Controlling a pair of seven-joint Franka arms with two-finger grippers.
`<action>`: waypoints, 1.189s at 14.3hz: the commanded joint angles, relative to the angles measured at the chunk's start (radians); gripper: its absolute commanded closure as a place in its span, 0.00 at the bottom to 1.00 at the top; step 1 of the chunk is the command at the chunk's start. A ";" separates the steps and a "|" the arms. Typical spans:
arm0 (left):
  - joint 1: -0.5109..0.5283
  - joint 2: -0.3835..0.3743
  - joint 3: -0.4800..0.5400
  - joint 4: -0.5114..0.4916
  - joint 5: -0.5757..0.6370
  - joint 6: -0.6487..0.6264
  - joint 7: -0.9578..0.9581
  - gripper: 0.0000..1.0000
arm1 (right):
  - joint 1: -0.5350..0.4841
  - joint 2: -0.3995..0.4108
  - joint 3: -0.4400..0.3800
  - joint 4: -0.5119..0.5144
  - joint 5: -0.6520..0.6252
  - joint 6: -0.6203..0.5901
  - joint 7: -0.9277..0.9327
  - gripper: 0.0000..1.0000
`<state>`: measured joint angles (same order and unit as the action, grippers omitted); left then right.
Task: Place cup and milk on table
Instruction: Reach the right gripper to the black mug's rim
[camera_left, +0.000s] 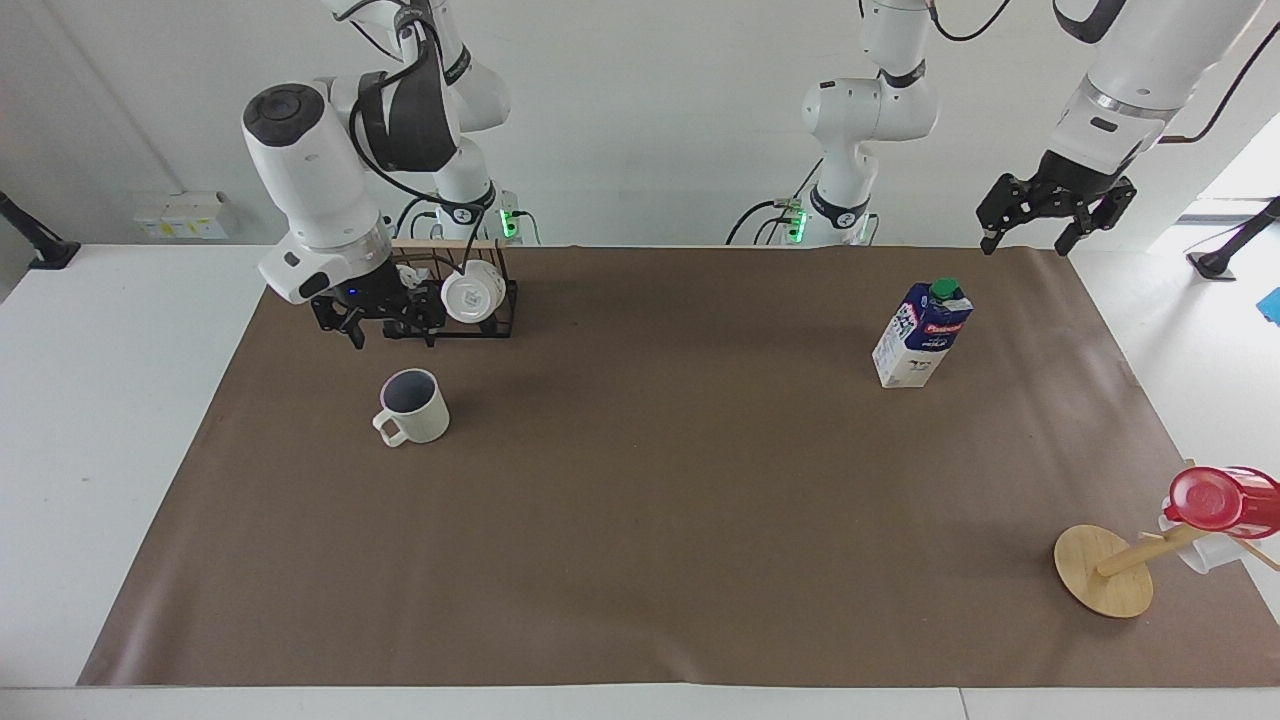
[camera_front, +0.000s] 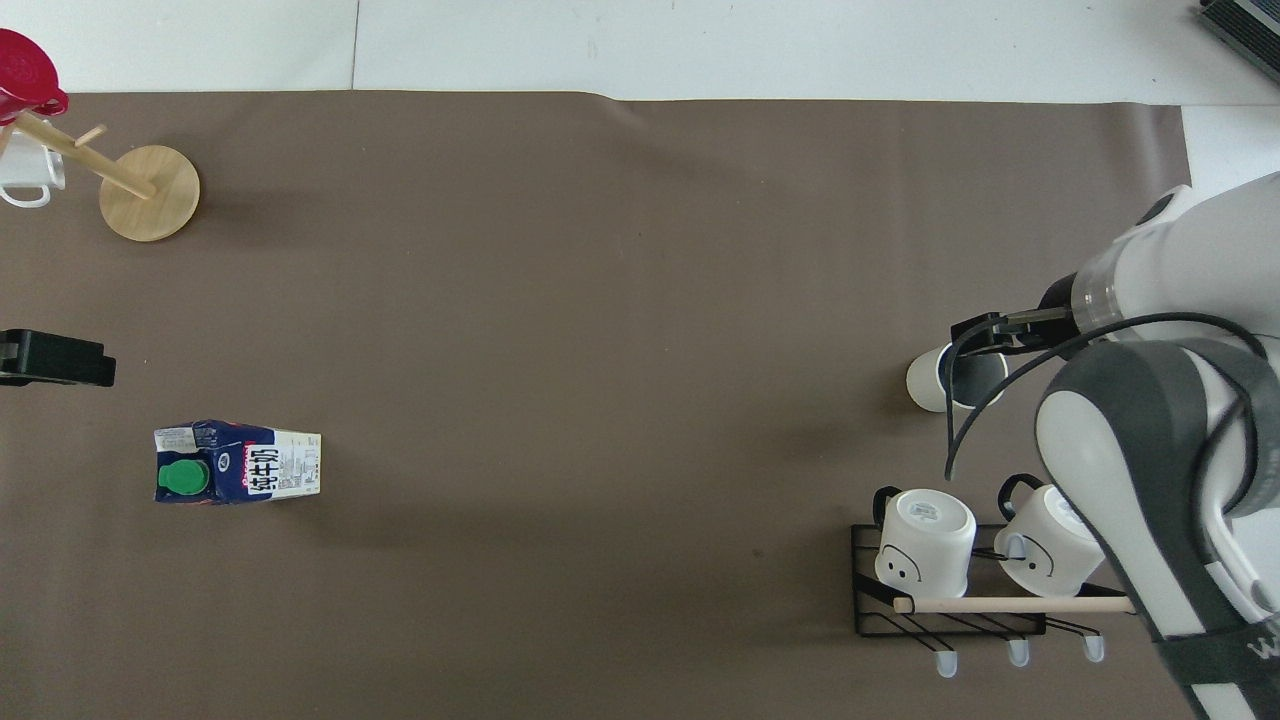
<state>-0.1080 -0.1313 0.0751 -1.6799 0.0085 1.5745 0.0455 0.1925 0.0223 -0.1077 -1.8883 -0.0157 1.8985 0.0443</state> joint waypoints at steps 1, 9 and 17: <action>0.010 0.007 -0.005 0.019 -0.010 -0.021 0.002 0.00 | -0.004 -0.013 0.000 -0.057 0.011 0.036 0.022 0.00; 0.010 0.007 -0.005 0.019 -0.010 -0.021 0.002 0.00 | 0.011 0.084 0.000 -0.158 0.020 0.227 0.055 0.00; 0.010 0.007 -0.005 0.019 -0.010 -0.021 0.002 0.00 | 0.005 0.106 0.000 -0.247 0.022 0.330 0.057 0.00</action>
<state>-0.1080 -0.1313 0.0751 -1.6799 0.0085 1.5745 0.0455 0.2031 0.1267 -0.1110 -2.1104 -0.0079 2.1868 0.0844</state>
